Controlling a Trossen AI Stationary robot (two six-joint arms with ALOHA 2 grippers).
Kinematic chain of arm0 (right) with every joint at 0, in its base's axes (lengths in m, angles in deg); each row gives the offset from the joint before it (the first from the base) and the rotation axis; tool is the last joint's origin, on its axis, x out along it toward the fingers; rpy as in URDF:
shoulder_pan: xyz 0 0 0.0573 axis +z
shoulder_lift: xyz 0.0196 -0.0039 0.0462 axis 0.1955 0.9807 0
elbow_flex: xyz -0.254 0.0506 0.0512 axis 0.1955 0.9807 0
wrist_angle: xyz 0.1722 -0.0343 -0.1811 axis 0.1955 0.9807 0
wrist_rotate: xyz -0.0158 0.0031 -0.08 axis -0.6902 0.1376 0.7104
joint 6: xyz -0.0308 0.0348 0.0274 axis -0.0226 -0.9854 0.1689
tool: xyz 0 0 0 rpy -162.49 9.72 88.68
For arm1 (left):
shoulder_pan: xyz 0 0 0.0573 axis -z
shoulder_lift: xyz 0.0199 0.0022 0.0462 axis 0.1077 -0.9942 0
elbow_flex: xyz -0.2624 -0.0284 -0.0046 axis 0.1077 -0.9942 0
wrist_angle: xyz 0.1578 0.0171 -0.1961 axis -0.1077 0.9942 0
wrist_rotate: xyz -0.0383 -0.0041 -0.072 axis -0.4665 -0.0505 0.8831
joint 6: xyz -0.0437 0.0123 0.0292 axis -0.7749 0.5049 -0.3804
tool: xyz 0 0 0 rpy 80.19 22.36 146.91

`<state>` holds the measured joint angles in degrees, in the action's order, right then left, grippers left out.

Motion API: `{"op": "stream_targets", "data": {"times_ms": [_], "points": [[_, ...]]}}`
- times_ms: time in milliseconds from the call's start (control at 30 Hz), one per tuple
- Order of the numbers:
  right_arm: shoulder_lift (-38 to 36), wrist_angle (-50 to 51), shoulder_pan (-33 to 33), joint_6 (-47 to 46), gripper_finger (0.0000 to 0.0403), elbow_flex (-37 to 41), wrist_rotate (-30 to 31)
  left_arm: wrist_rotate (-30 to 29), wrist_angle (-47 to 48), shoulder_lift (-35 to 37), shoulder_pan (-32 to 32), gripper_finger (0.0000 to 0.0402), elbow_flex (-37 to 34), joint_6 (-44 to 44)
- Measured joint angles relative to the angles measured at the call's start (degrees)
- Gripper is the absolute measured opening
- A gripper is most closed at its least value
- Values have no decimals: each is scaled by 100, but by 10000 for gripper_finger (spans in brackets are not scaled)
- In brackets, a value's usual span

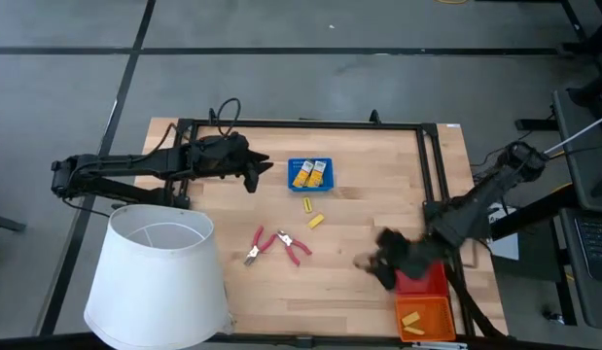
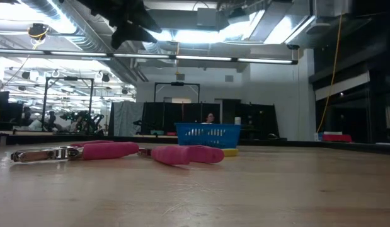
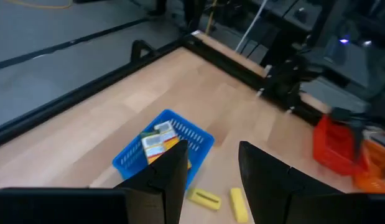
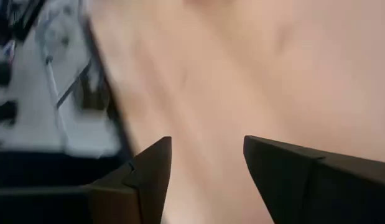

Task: Pick & Place School Supplies
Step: Put the yellow eraser into the orange bin

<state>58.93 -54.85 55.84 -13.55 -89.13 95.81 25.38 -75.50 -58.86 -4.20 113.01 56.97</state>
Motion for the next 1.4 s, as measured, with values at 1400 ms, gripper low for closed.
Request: {"op": "stream_targets", "data": {"times_ms": [1400], "points": [[3189,-2219,-4413,7565,196,-811,-3375,-39,411,640,623,139,0,28]]}}
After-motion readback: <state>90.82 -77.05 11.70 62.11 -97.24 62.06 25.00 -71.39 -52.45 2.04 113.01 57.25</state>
